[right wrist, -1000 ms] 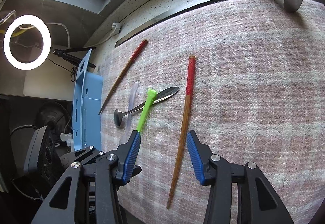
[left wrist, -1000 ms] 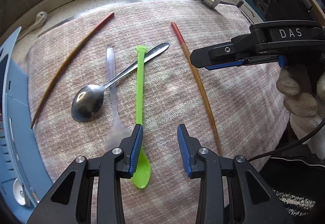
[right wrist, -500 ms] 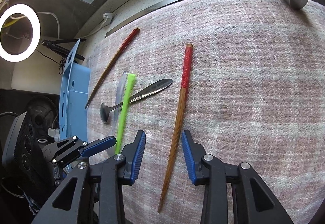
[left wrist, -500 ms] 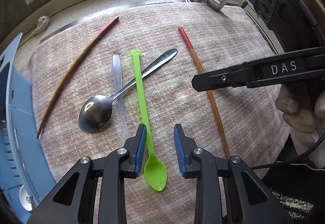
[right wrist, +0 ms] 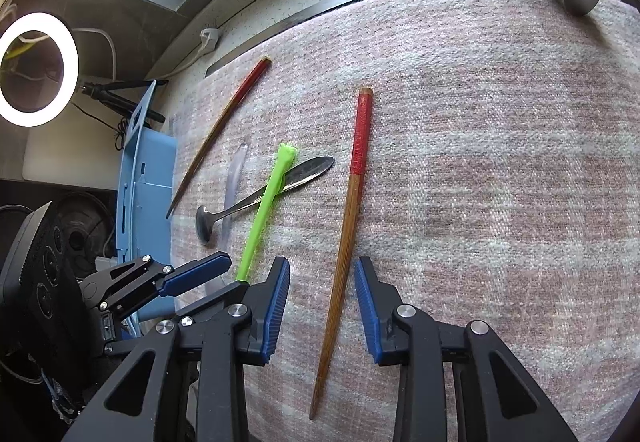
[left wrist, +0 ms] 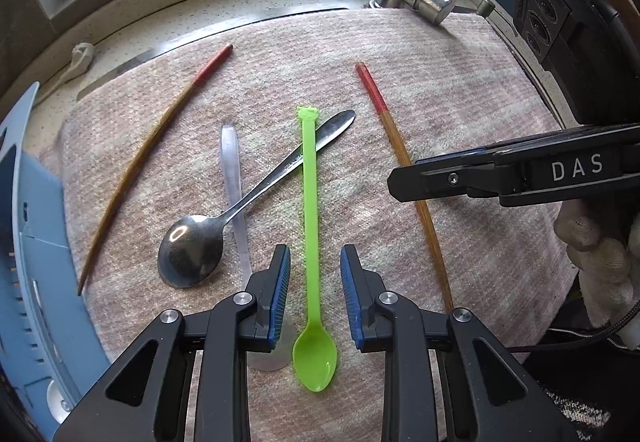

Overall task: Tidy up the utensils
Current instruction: 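Close the right tool on the lime-green spoon handle, then lift the chopstick and carry it over the blue basket with the right tool, then lower the chopstick into the blue basket and open the right tool, then move the right tool back over the towel toward the steel spoon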

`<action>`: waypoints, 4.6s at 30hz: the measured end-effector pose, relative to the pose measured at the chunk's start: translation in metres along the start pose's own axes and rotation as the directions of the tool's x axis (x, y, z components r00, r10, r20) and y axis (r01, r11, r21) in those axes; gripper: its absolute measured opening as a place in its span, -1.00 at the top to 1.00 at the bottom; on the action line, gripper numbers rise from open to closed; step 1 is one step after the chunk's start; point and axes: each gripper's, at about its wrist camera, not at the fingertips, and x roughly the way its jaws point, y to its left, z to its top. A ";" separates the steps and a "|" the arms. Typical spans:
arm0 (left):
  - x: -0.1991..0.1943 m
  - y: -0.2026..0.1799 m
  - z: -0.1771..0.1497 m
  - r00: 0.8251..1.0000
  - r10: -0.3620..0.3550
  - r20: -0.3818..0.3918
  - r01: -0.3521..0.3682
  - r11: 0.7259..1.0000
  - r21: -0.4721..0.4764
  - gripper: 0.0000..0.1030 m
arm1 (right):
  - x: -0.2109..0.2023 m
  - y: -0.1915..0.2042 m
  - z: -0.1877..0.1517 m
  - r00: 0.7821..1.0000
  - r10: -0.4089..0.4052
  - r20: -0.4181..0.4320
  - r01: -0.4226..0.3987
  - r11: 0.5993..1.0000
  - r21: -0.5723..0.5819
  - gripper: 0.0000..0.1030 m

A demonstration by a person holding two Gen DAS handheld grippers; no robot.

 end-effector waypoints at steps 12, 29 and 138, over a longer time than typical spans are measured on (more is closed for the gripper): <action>0.012 0.006 0.005 0.999 -0.037 0.037 0.040 0.994 -0.105 0.80 | 0.007 -0.007 -0.001 1.000 -0.008 0.018 0.008 1.000 0.003 0.86; -0.012 0.018 -0.021 0.985 -0.091 0.148 0.123 0.967 -0.223 0.90 | -0.008 -0.016 -0.002 0.996 0.075 0.051 -0.079 0.992 0.098 0.88; -0.019 0.015 -0.010 0.990 0.031 0.134 0.014 0.948 -0.318 0.75 | -0.045 -0.026 0.023 0.974 0.215 0.071 -0.213 0.976 -0.036 0.29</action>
